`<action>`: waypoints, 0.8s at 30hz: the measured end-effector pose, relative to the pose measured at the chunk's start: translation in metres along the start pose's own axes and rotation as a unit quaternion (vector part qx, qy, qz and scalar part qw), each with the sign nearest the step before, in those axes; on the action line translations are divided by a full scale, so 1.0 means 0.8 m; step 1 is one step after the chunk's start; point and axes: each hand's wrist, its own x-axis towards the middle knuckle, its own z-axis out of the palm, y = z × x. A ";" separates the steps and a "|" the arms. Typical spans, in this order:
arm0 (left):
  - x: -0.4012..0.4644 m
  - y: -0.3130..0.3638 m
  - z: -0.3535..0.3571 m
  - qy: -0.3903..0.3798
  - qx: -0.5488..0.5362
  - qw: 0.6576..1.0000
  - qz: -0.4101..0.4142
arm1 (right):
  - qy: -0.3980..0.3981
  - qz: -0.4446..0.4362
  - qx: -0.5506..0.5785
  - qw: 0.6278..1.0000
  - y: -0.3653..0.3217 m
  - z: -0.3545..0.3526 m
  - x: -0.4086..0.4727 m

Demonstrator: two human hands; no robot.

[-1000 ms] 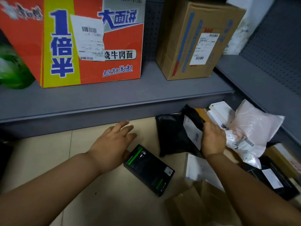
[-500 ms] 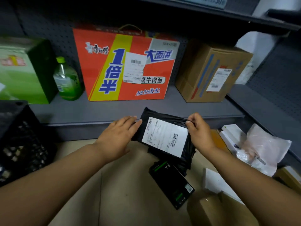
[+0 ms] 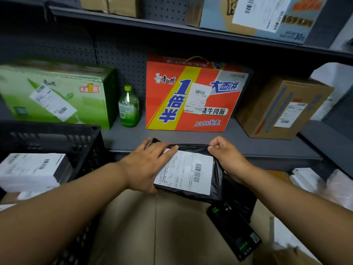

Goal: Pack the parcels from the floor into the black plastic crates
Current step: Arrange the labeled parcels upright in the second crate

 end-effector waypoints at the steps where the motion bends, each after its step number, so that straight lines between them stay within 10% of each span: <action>1: -0.005 0.000 0.000 0.002 -0.011 1.000 0.001 | -0.002 0.009 0.009 1.000 -0.001 0.003 -0.001; 6: -0.026 0.000 -0.002 0.025 -0.050 0.998 -0.009 | 0.024 -0.076 -0.178 0.981 -0.011 0.014 -0.006; 14: -0.055 -0.050 -0.013 0.052 -0.055 0.996 -0.056 | -0.092 -0.329 -0.519 0.784 -0.044 0.078 -0.034; 24: -0.136 -0.137 -0.056 0.104 -0.001 0.984 -0.147 | -0.018 -0.390 -0.603 0.696 -0.129 0.171 -0.002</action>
